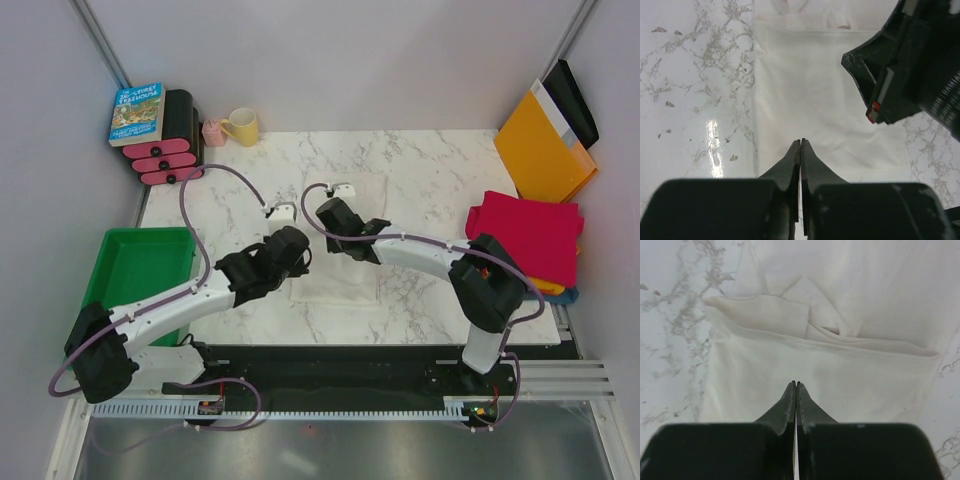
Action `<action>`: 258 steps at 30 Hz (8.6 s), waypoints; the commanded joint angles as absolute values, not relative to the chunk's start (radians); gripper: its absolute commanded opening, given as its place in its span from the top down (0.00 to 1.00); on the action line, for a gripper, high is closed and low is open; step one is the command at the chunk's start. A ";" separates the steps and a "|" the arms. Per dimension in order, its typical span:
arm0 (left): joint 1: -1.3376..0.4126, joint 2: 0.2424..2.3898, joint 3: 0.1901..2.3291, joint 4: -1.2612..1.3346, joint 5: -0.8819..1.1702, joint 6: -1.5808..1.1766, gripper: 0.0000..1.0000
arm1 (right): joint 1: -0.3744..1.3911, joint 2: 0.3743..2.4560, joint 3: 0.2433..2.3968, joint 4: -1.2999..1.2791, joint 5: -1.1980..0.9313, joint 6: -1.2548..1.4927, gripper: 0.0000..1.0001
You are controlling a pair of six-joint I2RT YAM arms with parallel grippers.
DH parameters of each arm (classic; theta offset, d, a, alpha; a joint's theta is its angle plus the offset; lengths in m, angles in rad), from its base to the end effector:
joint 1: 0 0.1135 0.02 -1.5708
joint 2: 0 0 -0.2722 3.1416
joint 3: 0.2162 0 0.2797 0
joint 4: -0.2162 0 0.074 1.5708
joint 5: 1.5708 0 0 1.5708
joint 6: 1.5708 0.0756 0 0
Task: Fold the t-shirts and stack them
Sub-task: Fold the folded rectangular tshirt in 1/3 of the way, then grab one side of the 2/3 rectangular tshirt with both arms, then fold the long partially folded tshirt into a neat square, then smooth out wrinkles on the folded tshirt
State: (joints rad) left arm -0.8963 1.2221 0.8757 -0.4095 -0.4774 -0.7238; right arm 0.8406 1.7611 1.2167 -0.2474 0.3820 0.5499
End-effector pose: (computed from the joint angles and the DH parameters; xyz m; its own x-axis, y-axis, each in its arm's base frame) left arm 0.2189 -0.2181 0.2362 -0.6421 -0.1388 -0.7539 0.0797 0.9661 -0.2457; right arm 0.3128 0.3072 0.1880 -0.6747 -0.0266 -0.7376 -0.1924 0.9711 0.1410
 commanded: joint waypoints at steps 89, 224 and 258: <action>-0.801 1.534 0.716 -0.362 -0.232 -0.870 0.98 | 0.986 1.161 0.716 -0.471 0.503 0.820 0.47; -0.552 1.954 1.588 -0.344 -0.420 -0.344 0.98 | 0.459 2.019 1.571 -0.255 0.502 0.502 1.00; -0.675 1.813 1.301 -0.262 -0.215 -0.554 0.98 | 0.558 1.899 1.263 -0.115 0.170 0.563 1.00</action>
